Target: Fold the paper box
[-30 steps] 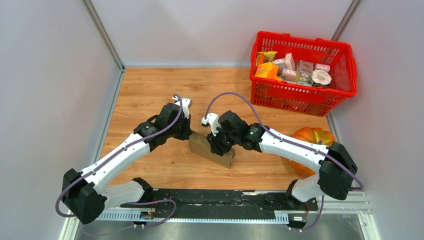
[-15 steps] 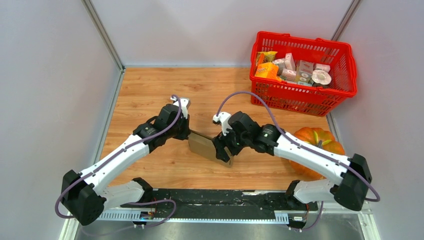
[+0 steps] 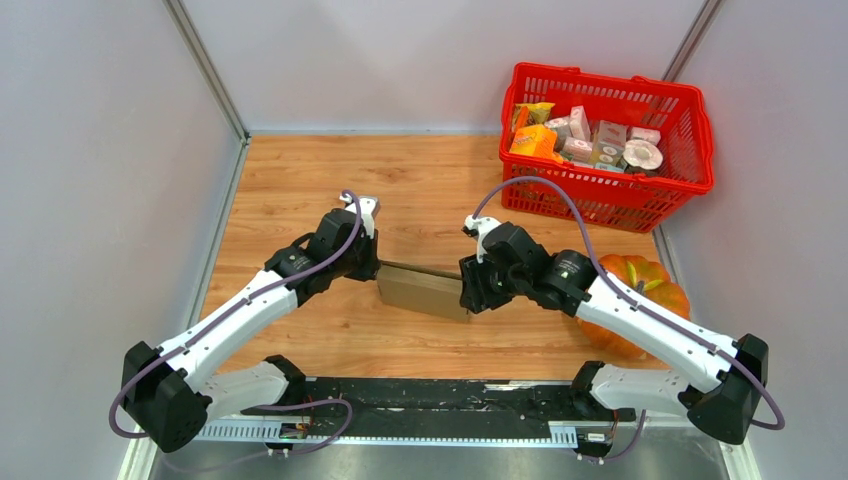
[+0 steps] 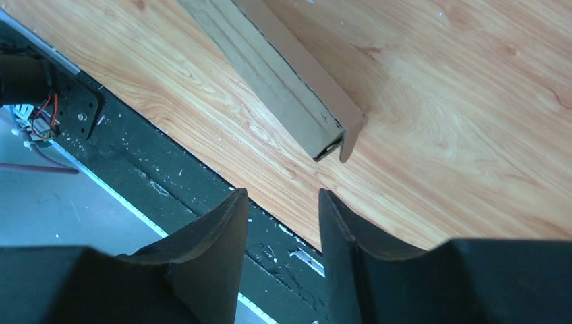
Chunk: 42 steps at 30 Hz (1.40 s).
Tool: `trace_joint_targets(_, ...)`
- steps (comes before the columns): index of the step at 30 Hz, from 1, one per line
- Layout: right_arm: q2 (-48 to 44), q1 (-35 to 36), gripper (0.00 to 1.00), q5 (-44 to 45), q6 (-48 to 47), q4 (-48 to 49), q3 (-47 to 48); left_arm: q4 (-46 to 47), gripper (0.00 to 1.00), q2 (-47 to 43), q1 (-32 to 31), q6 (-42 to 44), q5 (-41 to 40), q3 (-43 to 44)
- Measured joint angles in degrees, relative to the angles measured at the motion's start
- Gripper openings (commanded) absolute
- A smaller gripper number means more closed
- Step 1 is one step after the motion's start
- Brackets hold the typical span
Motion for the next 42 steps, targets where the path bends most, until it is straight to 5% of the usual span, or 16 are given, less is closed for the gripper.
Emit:
trace_joint_targets(9,0.42,-1.77,0.41,6.71,-0.59,-0.92,0.00,-0.07,0.00,0.00,-0.35,-0.04,0.02,0.02)
trace_joint_targets(11,0.94,-2.93,0.32,7.08,-0.96,-0.87,0.00,-0.15,0.00,0.00,-0.39,-0.04,0.00,0.07)
trace_joint_targets(25,5.01,-4.52,0.21,4.37,-1.16,1.79,0.02,-0.57,0.00,0.00,-0.83,-0.04,0.20,0.22)
trace_joint_targets(35,5.03,-5.03,0.01,3.80,0.15,2.19,0.76,-1.25,0.00,-0.15,-0.98,-0.04,-0.26,0.28)
trace_joint_targets(42,5.01,-8.44,0.00,-1.60,3.93,3.13,0.55,-1.60,0.00,-0.28,-1.11,-0.07,-0.59,0.28)
